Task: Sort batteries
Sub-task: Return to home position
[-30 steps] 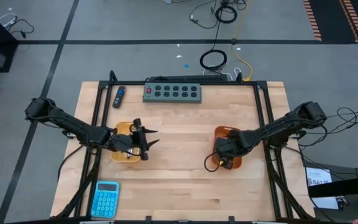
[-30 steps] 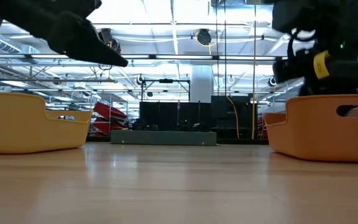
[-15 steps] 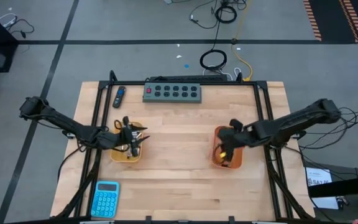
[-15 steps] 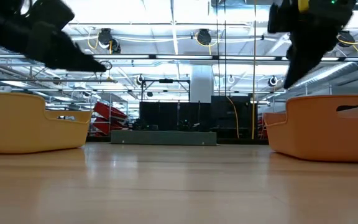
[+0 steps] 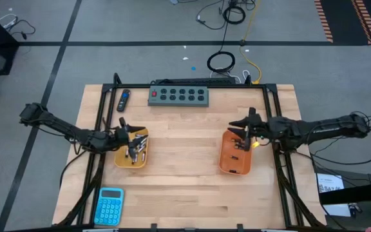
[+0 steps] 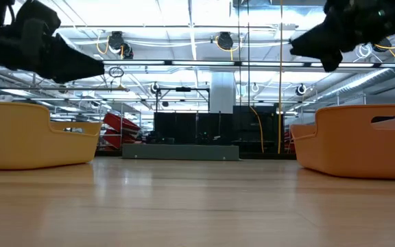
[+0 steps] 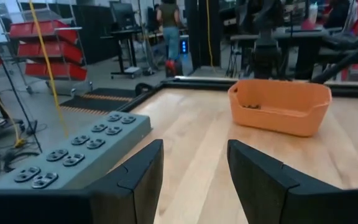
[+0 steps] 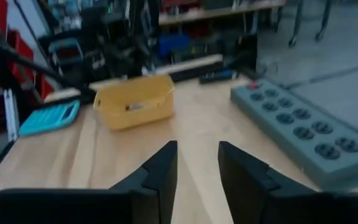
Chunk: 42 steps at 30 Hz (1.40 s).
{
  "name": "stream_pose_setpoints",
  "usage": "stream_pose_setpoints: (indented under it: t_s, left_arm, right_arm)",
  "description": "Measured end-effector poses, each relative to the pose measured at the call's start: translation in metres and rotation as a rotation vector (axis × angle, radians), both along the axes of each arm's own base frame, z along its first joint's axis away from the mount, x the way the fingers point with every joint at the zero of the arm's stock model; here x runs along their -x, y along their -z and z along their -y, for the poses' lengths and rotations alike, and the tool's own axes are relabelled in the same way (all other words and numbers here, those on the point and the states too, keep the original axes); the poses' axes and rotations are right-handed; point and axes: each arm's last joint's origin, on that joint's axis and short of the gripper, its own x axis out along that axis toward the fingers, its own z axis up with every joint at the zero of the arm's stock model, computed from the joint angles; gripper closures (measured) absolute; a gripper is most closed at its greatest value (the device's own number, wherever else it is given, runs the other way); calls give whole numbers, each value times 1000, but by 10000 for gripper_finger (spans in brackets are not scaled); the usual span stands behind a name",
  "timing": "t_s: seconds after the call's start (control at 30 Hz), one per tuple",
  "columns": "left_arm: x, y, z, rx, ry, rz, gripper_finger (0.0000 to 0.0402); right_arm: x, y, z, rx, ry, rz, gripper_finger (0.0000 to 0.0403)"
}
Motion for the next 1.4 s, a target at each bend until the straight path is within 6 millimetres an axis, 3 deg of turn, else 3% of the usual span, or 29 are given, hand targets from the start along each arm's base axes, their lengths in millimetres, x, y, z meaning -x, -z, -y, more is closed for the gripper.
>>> stream_pose_setpoints:
  t_s: [0.37,0.53,0.87,1.07,1.4]
  left_arm:
    - [4,8,-1,24,17,10,213]
    - [3,9,2,3,110,-2,213]
    - [3,11,1,-24,83,-30,213]
    - [4,15,5,117,171,-32,213]
    - [4,15,5,37,177,-52,213]
  right_arm:
    - [27,56,7,72,45,340,310]
    - [28,52,8,126,74,366,310]
    - [27,54,8,92,72,351,310]
    - [26,59,8,49,69,311,310]
    - [26,62,8,51,67,279,310]
